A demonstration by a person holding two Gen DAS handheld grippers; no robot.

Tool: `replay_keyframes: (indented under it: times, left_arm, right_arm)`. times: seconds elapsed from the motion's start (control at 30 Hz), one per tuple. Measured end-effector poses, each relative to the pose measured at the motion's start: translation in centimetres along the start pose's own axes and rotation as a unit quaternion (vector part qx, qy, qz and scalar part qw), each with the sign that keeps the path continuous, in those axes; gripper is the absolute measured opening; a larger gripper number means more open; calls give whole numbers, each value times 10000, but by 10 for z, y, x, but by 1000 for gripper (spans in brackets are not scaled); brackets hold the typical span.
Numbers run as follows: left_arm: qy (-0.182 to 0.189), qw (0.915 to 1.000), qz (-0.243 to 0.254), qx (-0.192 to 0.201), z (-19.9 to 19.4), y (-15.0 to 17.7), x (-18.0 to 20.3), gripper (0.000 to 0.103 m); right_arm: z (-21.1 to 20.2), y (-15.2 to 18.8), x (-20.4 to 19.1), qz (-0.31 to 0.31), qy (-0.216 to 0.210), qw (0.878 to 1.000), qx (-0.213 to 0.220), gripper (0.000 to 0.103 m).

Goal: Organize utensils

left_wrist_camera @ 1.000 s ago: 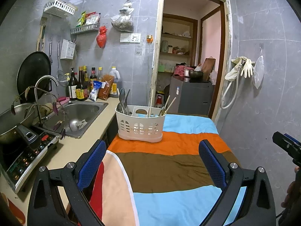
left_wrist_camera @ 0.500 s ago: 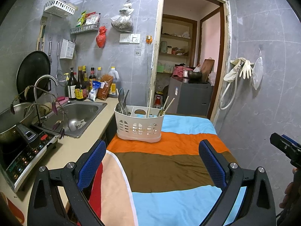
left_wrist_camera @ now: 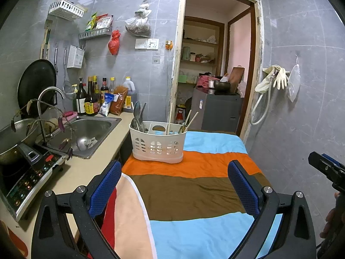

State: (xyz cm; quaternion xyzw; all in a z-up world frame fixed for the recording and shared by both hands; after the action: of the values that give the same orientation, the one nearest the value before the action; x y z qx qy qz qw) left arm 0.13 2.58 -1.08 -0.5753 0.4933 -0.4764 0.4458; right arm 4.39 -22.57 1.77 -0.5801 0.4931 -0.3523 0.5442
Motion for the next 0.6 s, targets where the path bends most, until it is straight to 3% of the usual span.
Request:
replay_keyframes:
  times: [0.6]
  left_arm:
    - [-5, 10000, 7, 14, -1, -1, 0, 97]
  right_arm:
    - [0, 0, 0, 6, -6, 10000, -5, 103]
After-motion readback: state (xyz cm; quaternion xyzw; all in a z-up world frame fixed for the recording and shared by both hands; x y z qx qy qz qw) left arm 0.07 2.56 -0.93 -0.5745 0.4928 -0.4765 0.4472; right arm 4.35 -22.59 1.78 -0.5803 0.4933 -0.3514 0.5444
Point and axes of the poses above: each gripper's, at about its wrist camera, not at the fingertips, and z roughly the way its jaws point, x to its right, y to its underside, the point moved 4 cm from there along z, roughly the way its jaws point, and after that the axes turned 13 degrees about x, right-handed, at the moved point
